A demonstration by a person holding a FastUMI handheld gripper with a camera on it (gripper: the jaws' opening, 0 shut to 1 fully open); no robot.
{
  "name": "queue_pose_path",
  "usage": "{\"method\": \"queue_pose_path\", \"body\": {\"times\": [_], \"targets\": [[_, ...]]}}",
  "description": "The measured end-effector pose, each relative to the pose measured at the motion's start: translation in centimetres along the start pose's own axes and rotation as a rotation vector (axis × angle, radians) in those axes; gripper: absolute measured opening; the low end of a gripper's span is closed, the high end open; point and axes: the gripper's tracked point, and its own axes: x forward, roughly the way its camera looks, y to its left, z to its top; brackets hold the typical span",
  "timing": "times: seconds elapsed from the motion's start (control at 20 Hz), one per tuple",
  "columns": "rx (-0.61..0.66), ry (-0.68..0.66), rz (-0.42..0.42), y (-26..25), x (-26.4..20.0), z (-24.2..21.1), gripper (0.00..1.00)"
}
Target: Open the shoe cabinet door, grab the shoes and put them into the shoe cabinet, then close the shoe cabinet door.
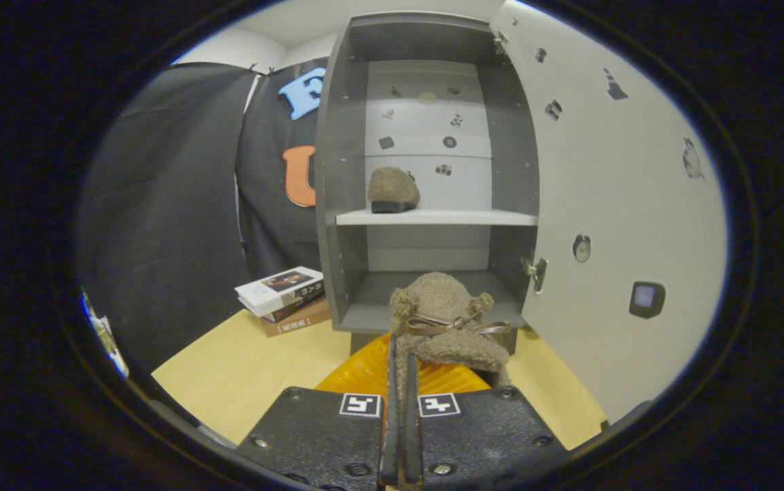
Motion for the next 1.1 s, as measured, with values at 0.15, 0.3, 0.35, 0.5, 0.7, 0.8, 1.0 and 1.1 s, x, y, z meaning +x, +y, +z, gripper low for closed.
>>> {"method": "queue_pose_path", "body": {"times": [0.15, 0.3, 0.35, 0.5, 0.7, 0.8, 1.0, 1.1], "targets": [[-0.015, -0.020, 0.001, 0.5, -0.4, 3.7, 0.07], [-0.039, -0.048, 0.002, 0.9, -0.9, 7.9, 0.07], [-0.045, -0.056, 0.000, 0.9, -1.0, 9.3, 0.07], [-0.054, -0.073, -0.004, 0.8, -0.8, 13.4, 0.07], [-0.055, -0.090, -0.020, -0.2, 0.3, 19.1, 0.07], [-0.062, -0.105, -0.040, -1.0, 1.3, 22.0, 0.07], [-0.061, -0.094, -0.087, -3.2, 5.0, 26.0, 0.07], [-0.045, -0.076, -0.107, -4.6, 7.9, 27.0, 0.07]]}}
